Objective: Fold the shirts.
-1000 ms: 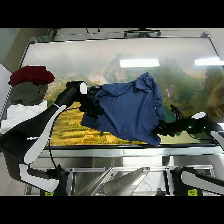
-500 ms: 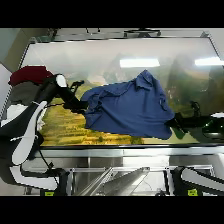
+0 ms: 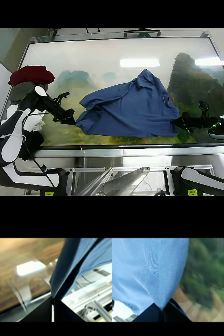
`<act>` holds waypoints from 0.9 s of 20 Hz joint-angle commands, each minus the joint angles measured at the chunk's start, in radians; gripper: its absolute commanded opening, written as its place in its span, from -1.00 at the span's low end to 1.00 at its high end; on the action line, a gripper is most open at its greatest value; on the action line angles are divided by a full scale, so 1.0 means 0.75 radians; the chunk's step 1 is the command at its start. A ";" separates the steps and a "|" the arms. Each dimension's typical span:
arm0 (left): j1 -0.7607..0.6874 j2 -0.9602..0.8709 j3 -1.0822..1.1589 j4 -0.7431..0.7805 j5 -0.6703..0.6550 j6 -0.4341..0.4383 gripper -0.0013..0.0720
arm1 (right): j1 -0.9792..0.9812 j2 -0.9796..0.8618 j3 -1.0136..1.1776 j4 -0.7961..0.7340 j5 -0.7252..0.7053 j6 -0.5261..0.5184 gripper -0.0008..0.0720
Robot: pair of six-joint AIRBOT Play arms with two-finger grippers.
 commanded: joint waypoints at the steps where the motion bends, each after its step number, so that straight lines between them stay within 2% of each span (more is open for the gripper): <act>1: 0.098 0.002 -0.104 -0.019 0.038 0.066 -0.89 | -0.004 -0.001 0.002 -0.007 0.006 -0.006 -0.91; 2: 0.117 0.002 -0.100 -0.019 0.037 0.067 -0.88 | -0.004 -0.001 0.002 -0.007 0.010 -0.006 -0.91; 3: 0.135 0.002 -0.084 -0.019 0.035 0.067 -0.72 | -0.004 -0.001 0.002 -0.007 0.017 -0.007 -0.91; 4: 0.150 0.002 -0.058 -0.018 0.033 0.067 -0.45 | -0.004 -0.001 0.002 -0.007 0.020 -0.007 -0.91; 9: 0.210 0.019 -0.006 -0.039 -0.037 0.058 -0.43 | -0.004 -0.001 0.002 -0.008 0.020 -0.006 -0.86; 10: 0.207 0.038 -0.038 -0.076 -0.036 0.060 -0.43 | -0.004 -0.001 0.002 -0.007 0.019 -0.006 -0.54; 11: 0.195 0.061 -0.071 -0.091 -0.035 0.066 -0.27 | -0.004 -0.001 0.002 -0.008 0.020 -0.006 -0.27; 12: 0.180 0.079 -0.092 -0.062 -0.035 0.066 -0.16 | -0.004 -0.001 0.002 -0.008 0.020 -0.006 -0.27; 15: 0.170 0.120 -0.125 -0.058 -0.027 0.057 -0.16 | -0.004 -0.001 0.002 -0.008 0.020 -0.006 -0.27; 17: 0.140 0.148 -0.181 -0.163 0.046 0.080 -0.16 | -0.004 -0.001 0.002 -0.008 0.021 -0.006 -0.27; 18: 0.104 0.154 -0.209 -0.149 0.105 0.080 -0.16 | -0.004 -0.001 0.002 -0.008 0.031 -0.006 -0.27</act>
